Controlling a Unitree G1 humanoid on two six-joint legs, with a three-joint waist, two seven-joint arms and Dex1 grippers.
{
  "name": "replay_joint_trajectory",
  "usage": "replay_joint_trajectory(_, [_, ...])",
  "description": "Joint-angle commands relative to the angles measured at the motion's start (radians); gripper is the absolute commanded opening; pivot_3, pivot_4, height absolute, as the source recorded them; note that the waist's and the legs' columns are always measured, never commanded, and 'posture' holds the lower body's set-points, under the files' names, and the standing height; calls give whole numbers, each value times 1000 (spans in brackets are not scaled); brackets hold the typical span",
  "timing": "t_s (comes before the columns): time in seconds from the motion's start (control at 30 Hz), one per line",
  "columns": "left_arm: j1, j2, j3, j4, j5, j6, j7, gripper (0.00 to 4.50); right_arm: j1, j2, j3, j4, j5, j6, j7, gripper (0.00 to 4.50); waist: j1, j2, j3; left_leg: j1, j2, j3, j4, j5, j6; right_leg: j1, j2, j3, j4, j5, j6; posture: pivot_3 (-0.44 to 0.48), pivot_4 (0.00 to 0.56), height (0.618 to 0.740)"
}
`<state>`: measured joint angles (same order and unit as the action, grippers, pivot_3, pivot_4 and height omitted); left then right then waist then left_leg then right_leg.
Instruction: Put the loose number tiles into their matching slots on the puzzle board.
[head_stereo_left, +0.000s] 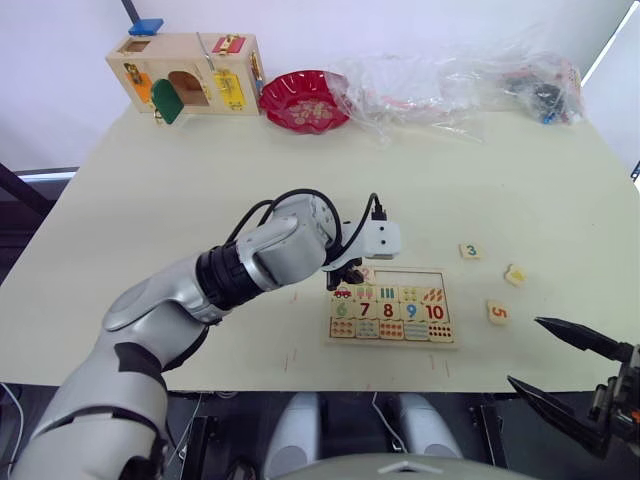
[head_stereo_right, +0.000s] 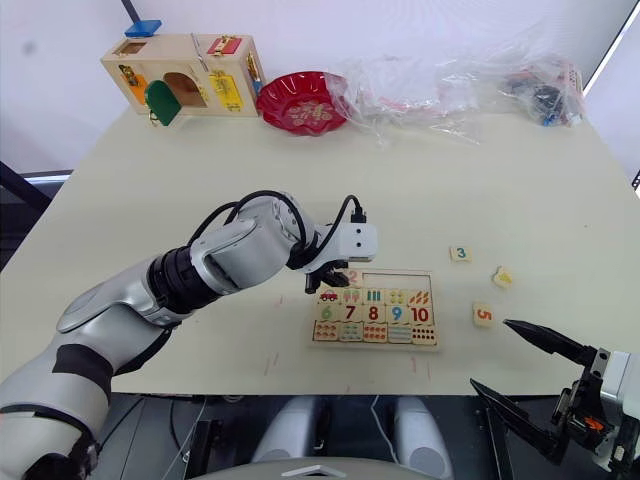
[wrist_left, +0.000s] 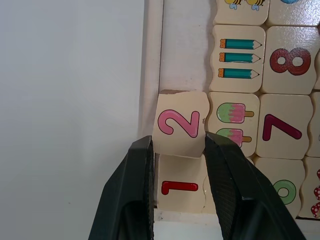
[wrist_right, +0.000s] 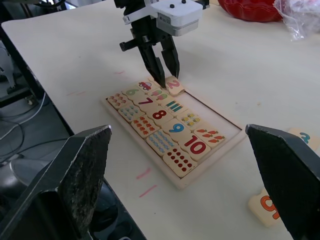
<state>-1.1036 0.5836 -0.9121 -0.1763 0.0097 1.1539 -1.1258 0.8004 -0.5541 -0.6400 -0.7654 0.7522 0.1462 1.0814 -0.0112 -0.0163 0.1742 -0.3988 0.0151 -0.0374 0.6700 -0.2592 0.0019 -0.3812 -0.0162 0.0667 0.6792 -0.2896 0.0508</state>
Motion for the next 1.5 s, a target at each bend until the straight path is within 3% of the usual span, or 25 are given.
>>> replay_joint_trajectory(0.03, [-26, 0, 19, -33, -5, 8, 3, 2011, -3, -4, -4, -6, 6, -22, 3, 4500, 0, 0, 0, 0, 0, 0, 0, 0, 0, 0, 0, 0, 0, 0, 0, 0, 150, 740])
replay_joint_trajectory(0.1, [-27, -1, 18, -32, -5, 7, 4, 2698, -6, -3, -3, -6, 6, -20, 2, 4500, 0, 0, 0, 0, 0, 0, 0, 0, 0, 0, 0, 0, 0, 0, 0, 0, 150, 740])
replay_joint_trajectory(0.33, [-30, 6, 37, -27, -11, 3, 1, 2698, -10, -3, 1, -10, 3, -18, -3, 4500, 0, 0, 0, 0, 0, 0, 0, 0, 0, 0, 0, 0, 0, 0, 0, 0, 150, 740])
replay_joint_trajectory(0.53, [-31, 63, 188, 14, -108, -65, -82, 2698, -10, -2, 1, -13, 6, -17, -5, 4500, -2, 0, 0, 0, 2, 0, 0, 0, 0, 0, 0, 0, 0, 0, 0, 0, 150, 740])
replay_joint_trajectory(0.63, [-7, 123, 249, 54, -140, -196, -150, 2698, -13, -1, 4, -11, 4, -18, -6, 4500, -3, 0, 0, 1, 2, 0, 0, 0, 0, 0, 0, 0, 0, 0, 0, 0, 150, 740])
replay_joint_trajectory(0.73, [66, 106, 395, 190, -195, -469, -173, 2698, -21, -2, 9, -6, 2, -18, -8, 4500, 2, 1, 0, 1, 2, 0, 0, 0, 0, 0, -1, 0, 0, 0, 0, 0, 150, 740])
replay_joint_trajectory(1.07, [161, 17, 495, 481, -204, -881, -293, 2698, -36, -8, 21, 0, 3, -11, -11, 4500, 2, 1, 0, 0, 2, 0, 0, 0, 0, 0, -1, -1, 0, 0, 0, 0, 150, 740])
replay_joint_trajectory(1.17, [164, -15, 506, 544, -204, -936, -325, 1919, -38, -13, 21, -3, 8, -8, -14, 4500, 1, 0, 0, 0, 1, 0, 0, 0, 0, 0, -1, -1, 0, 0, 0, 0, 150, 740])
replay_joint_trajectory(1.3, [180, -38, 511, 603, -197, -1010, -372, 27, -40, -19, 20, -4, 11, -6, -17, 4500, 0, 0, 0, 0, -1, 0, 0, 0, 0, 0, -1, -1, 0, 0, 0, 0, 150, 740])
replay_joint_trajectory(1.5, [199, -54, 506, 670, -155, -1094, -388, 27, -34, -17, 25, -14, 11, -5, -27, 4500, -1, 0, 0, 0, -1, 0, 0, 0, 0, 0, 0, -1, 0, 0, 0, 0, 150, 740])
